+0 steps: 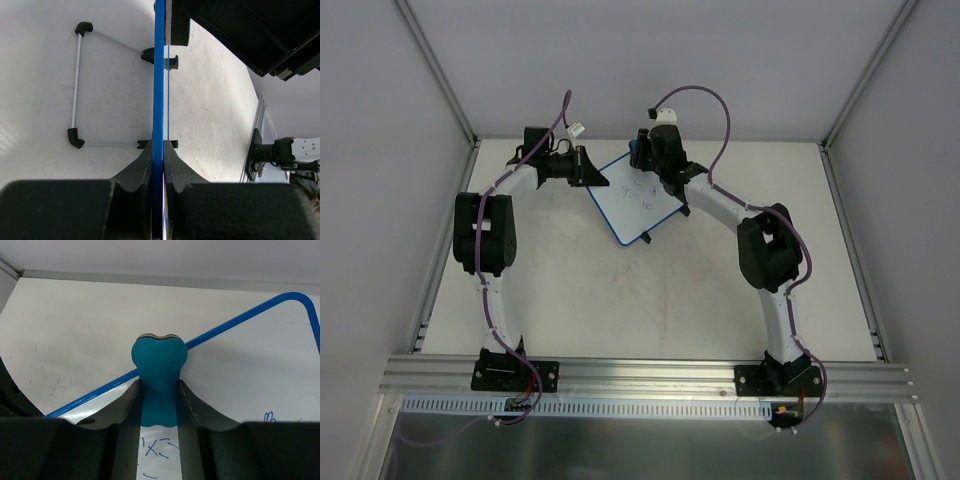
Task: Erase the whiteboard
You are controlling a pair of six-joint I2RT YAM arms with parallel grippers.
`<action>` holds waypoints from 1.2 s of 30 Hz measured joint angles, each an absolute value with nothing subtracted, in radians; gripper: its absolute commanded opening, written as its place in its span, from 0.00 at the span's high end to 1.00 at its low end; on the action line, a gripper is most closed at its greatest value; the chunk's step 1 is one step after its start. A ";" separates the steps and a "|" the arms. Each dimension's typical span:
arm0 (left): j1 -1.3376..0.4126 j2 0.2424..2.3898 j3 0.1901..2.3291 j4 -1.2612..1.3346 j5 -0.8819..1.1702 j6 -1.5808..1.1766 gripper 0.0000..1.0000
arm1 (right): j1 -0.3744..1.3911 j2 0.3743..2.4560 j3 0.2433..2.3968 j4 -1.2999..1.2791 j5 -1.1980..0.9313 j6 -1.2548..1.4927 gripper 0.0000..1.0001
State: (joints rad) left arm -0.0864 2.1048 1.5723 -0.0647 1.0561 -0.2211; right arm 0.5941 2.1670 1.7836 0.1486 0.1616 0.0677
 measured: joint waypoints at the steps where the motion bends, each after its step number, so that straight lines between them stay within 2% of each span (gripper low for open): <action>1: -0.086 2.104 1.571 -0.065 1.056 -0.221 1.00 | 0.594 2.167 1.786 0.142 0.163 0.071 1.00; 15: -0.091 2.084 1.547 -0.057 1.038 -0.208 1.00 | 0.552 2.166 1.811 0.018 0.165 0.182 1.00; 24: -0.093 2.079 1.539 -0.059 1.038 -0.208 1.00 | 0.442 2.163 1.758 -0.019 0.152 0.311 1.00; 36: -0.096 2.074 1.538 -0.072 1.038 -0.202 1.00 | 0.420 2.131 1.666 -0.039 0.224 0.448 1.00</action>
State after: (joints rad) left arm -0.0956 2.0735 1.5383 -0.0715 1.0382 -0.2016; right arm 0.4198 2.1315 1.6661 -0.0395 0.2241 0.4477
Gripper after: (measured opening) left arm 0.058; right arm 0.318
